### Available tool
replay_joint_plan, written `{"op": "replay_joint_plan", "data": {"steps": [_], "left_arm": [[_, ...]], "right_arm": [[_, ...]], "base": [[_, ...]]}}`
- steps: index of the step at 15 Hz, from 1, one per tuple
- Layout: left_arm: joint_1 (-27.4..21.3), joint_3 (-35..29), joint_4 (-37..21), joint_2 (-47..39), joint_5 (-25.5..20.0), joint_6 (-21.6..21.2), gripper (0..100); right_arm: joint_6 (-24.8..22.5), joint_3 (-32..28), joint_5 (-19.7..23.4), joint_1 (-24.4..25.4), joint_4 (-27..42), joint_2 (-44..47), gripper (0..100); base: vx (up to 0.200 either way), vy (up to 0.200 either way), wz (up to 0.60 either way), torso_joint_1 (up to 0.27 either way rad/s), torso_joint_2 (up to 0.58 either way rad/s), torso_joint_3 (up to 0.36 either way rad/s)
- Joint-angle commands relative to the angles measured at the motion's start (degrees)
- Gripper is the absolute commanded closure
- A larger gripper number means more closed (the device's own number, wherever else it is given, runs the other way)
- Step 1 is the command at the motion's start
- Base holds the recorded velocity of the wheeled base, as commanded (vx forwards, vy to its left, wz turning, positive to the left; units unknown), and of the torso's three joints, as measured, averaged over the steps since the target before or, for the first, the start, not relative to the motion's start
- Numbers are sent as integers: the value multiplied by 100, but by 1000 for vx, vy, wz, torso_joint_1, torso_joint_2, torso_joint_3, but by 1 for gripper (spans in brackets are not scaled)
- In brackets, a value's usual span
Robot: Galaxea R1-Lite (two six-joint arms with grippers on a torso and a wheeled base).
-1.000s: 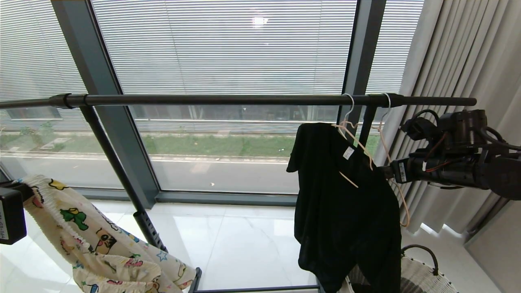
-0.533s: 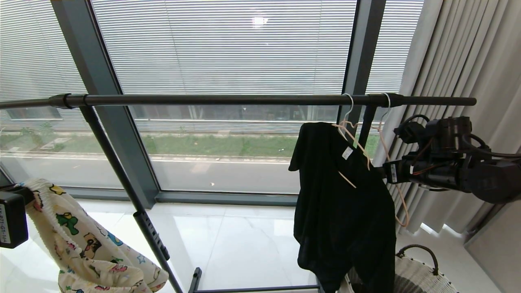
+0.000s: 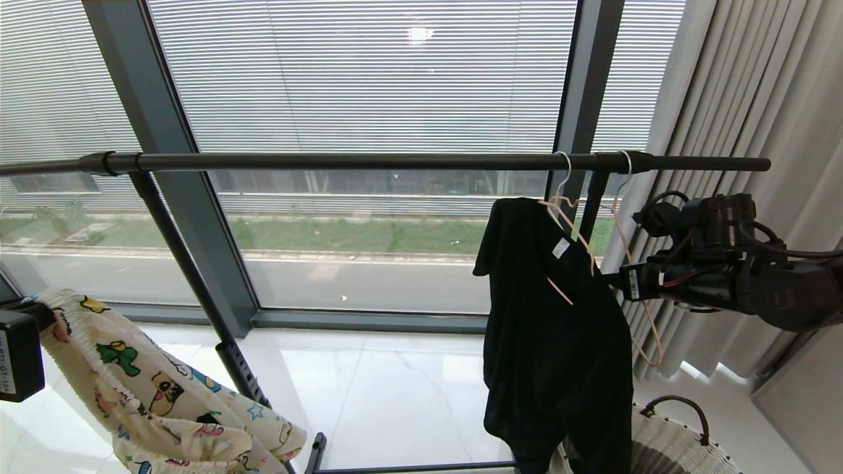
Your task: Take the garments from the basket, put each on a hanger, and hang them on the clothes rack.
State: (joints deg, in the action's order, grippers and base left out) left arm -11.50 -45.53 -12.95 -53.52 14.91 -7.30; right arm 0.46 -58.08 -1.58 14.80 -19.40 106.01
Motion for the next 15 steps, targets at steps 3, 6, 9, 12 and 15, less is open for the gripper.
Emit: {"op": "replay_joint_plan", "data": {"steps": [3, 6, 9, 12, 15], "left_arm": [[-2, 0, 3, -1, 3, 1, 100], [-2, 9, 3, 69, 3, 1, 100], [7, 44, -6, 192, 3, -8, 100], [-2, 203, -6, 324, 3, -17, 100], [-2, 176, -6, 307, 3, -17, 100]], "right_arm": [[235, 7, -88, 5, -3, -54, 100], [288, 7, -167, 5, -3, -98, 100], [411, 7, -211, 5, -3, -239, 100], [490, 16, -228, 5, -3, -494, 100], [490, 24, -290, 5, -3, -722, 100]], "base": [[0, 0, 0, 0, 0, 0], [0, 0, 0, 0, 0, 0], [0, 0, 0, 0, 0, 0], [0, 0, 0, 0, 0, 0], [0, 0, 0, 0, 0, 0]]}}
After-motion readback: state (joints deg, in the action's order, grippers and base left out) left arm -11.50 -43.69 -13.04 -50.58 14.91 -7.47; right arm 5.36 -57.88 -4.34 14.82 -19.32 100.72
